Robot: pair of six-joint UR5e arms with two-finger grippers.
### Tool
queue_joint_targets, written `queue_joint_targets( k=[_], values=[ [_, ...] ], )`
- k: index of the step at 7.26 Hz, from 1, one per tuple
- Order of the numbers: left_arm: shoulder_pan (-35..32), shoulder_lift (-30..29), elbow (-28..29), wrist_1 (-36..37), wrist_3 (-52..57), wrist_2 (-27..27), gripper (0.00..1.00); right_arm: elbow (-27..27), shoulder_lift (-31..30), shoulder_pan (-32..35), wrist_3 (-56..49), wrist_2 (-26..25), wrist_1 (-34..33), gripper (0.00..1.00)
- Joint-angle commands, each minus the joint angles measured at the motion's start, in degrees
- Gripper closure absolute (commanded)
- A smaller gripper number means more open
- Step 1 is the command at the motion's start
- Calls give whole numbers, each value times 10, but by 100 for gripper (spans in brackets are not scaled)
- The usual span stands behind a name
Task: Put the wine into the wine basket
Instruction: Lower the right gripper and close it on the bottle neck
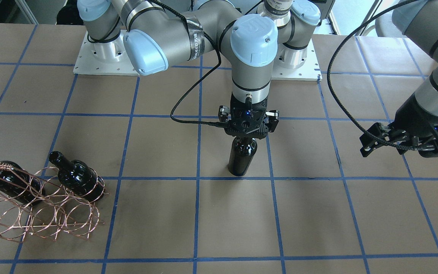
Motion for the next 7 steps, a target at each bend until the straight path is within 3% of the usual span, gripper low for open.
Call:
queue_joint_targets(
  k=[1,4,7],
  values=[
    [0,-1,0,-1,0,0,0,1,0,1,11,18,0,40],
    [-2,0,0,0,0,0,0,1,-1,1,12,17,5,48],
    [-16,5,-10,-10,-3,-16,0,1,-1,1,12,17,5,64]
  ],
)
